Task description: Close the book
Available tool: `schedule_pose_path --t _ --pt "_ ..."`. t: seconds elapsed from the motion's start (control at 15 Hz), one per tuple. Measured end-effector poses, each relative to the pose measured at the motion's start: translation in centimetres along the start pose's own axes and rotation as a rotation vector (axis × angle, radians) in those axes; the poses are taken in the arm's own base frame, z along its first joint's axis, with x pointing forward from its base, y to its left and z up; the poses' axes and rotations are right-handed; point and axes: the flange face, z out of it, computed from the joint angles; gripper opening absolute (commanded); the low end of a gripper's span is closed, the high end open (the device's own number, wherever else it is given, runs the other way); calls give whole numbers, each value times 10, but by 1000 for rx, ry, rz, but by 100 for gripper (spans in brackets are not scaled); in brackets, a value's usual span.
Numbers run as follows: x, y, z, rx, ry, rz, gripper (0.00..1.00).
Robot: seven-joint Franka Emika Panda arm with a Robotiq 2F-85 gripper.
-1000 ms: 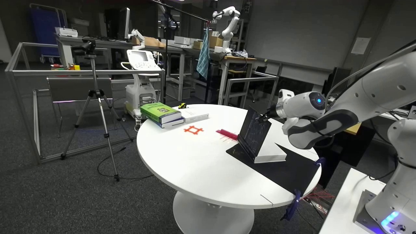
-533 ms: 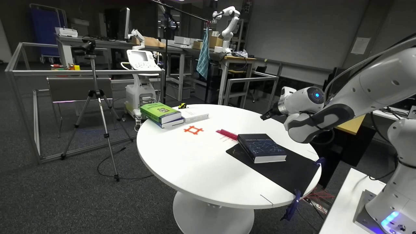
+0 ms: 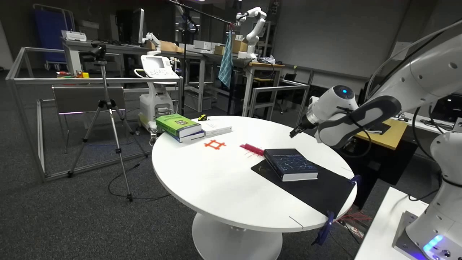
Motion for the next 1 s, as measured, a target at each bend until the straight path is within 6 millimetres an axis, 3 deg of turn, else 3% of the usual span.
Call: schedule_pose_path --t 0.47,1.0 --pt "24 17 -4 99 -182 56 100" --pt "39 28 -10 138 -238 90 100"
